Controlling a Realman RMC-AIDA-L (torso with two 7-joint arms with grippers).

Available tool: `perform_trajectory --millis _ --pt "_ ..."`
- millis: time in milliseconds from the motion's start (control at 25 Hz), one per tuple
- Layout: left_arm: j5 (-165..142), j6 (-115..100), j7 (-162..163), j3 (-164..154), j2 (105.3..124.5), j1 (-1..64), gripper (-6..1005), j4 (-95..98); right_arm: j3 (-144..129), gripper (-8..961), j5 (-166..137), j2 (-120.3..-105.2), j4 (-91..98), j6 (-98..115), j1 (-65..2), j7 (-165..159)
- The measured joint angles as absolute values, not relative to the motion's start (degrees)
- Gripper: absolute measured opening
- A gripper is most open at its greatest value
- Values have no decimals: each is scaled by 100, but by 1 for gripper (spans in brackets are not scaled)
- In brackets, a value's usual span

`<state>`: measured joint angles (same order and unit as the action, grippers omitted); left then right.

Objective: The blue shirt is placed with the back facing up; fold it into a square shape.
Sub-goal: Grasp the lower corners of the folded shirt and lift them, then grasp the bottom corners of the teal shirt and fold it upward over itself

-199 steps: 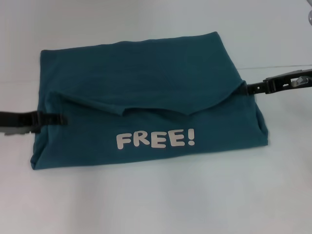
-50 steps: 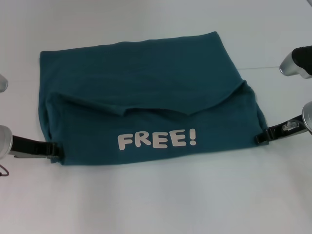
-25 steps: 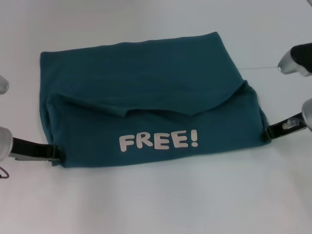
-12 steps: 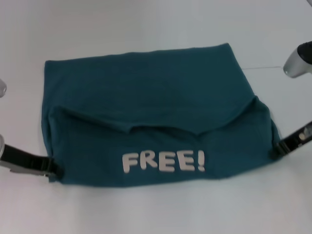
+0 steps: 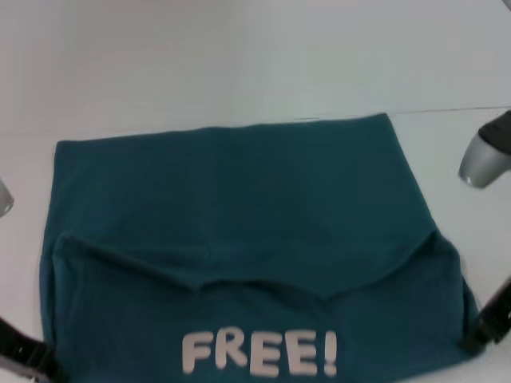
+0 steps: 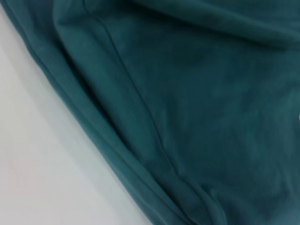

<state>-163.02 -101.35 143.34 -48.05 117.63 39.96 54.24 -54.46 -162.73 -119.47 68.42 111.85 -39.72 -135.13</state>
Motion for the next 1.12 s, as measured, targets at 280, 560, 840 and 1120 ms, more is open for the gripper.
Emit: perform_trajectory --millis 280,560,840,1120 --pt "-16359 -10931 14205 -4901 11753 3887 132 5507 -6286 35 -16209 -11965 6572 11391 -3855 -13524" --pt "-16362 -11546 14182 -5343 11847 3751 132 5509 -7264 35 -15909 -11961 6408 11446 -3615 -13650" --pt "-16366 -11820 14063 -5477 11899 3692 132 5432 -7844 34 -15657 -11919 6483 11503 -3356 -13869" --pt "-16231 -11806 13891 -5254 11935 3695 132 5416 -8084 34 -14137 -11421 6934 11487 -3042 -14123"
